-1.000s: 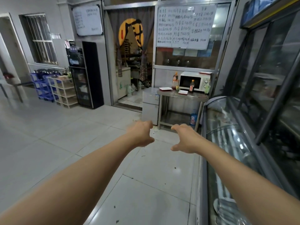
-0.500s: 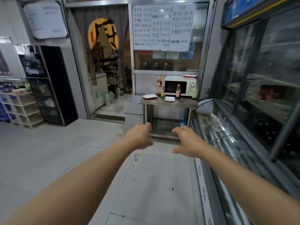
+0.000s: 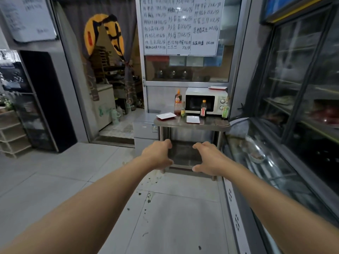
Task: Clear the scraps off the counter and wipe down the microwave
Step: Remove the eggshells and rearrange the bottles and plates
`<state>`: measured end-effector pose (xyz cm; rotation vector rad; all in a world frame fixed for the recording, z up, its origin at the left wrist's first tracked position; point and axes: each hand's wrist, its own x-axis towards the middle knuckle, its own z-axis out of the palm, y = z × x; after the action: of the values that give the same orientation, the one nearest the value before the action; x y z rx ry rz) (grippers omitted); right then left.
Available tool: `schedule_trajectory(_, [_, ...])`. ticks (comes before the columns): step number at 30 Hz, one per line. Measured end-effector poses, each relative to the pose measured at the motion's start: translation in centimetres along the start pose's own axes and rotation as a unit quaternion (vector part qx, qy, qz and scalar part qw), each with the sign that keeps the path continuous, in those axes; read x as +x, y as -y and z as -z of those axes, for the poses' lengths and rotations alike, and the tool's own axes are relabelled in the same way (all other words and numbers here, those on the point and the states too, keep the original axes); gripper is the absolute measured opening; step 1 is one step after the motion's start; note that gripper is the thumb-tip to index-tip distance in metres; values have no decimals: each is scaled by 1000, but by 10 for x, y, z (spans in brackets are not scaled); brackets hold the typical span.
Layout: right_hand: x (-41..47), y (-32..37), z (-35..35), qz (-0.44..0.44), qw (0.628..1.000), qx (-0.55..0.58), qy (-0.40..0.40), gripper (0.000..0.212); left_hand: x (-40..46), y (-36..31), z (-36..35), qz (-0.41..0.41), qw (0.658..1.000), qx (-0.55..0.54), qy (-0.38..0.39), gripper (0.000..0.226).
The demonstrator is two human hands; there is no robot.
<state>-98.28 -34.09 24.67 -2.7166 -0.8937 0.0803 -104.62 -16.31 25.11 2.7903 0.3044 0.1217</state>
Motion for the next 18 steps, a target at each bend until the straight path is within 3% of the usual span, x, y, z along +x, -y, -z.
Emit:
schedule_trajectory(9, [160, -40, 2, 14, 1000, 14, 8, 77, 160, 34, -7, 27, 999, -23, 6, 51])
schedule_trajectory(18, [300, -61, -7, -25, 1000, 9, 5, 76, 316, 79, -10, -25, 999, -22, 2, 48])
